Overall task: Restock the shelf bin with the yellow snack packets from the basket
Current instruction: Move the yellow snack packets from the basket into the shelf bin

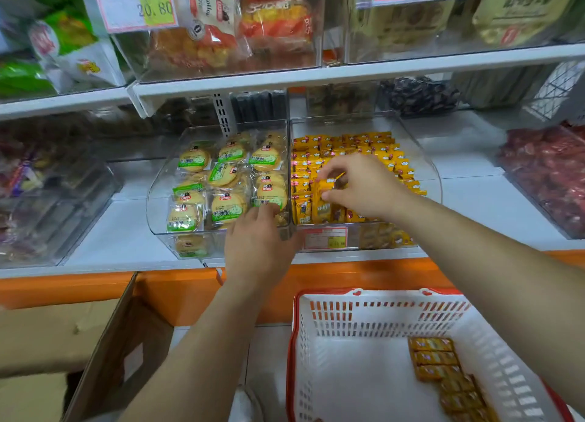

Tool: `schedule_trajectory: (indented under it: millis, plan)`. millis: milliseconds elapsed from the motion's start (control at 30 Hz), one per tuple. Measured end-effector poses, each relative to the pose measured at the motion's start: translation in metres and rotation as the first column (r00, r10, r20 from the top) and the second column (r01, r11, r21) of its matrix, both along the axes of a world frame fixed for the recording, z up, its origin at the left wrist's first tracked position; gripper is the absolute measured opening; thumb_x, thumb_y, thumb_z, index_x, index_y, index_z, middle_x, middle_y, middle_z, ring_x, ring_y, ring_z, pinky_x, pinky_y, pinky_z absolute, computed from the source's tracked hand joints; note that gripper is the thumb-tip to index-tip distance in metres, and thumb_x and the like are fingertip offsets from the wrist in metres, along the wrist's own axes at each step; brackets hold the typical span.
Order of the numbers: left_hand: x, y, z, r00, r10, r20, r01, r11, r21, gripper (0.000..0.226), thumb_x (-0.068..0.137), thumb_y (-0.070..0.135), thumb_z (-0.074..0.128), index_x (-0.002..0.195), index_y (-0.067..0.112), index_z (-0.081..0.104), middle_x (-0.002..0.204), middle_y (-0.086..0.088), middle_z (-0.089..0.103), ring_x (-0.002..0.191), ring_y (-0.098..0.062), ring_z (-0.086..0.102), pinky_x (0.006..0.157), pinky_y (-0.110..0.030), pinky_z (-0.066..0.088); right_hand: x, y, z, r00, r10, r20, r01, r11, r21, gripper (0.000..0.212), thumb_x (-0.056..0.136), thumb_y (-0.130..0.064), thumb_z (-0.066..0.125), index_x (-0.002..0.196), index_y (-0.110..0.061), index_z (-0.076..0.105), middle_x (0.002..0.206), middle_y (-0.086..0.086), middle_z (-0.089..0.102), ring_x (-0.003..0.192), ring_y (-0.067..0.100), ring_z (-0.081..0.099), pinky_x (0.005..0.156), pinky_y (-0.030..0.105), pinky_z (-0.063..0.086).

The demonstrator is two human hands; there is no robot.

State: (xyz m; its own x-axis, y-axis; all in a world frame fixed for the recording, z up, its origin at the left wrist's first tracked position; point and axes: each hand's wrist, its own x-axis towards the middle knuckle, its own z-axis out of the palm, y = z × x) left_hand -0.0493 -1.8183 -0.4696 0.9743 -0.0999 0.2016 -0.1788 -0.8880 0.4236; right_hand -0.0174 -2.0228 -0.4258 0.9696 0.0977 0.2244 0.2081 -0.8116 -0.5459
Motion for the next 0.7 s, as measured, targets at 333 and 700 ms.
schedule_trajectory:
  millis: [333, 700]
  plan:
    - [0.008, -0.015, -0.022, 0.998, 0.059, 0.023, -0.062, 0.986, 0.155, 0.048, 0.089, 0.067, 0.058, 0.113, 0.026, 0.062, 0.115, 0.004, 0.068, 0.118, -0.025, 0.057, 0.115, -0.046, 0.03, 0.026, 0.008, -0.022, 0.991, 0.005, -0.132, -0.036, 0.973, -0.23, 0.028, 0.083, -0.035, 0.078, 0.109, -0.027, 0.073, 0.119, -0.003, 0.069, 0.109, 0.017, 0.062, 0.091, 0.038, 0.054]
    - [0.006, -0.016, -0.029, 0.997, 0.055, 0.059, -0.064, 0.986, 0.155, 0.05, 0.09, 0.068, 0.055, 0.116, 0.026, 0.061, 0.116, 0.004, 0.068, 0.117, -0.022, 0.057, 0.116, -0.047, 0.029, 0.017, 0.003, -0.019, 0.981, 0.061, -0.182, -0.086, 0.987, -0.133, 0.004, 0.088, -0.032, 0.073, 0.088, -0.03, 0.076, 0.095, -0.011, 0.074, 0.09, 0.007, 0.065, 0.085, 0.038, 0.056]
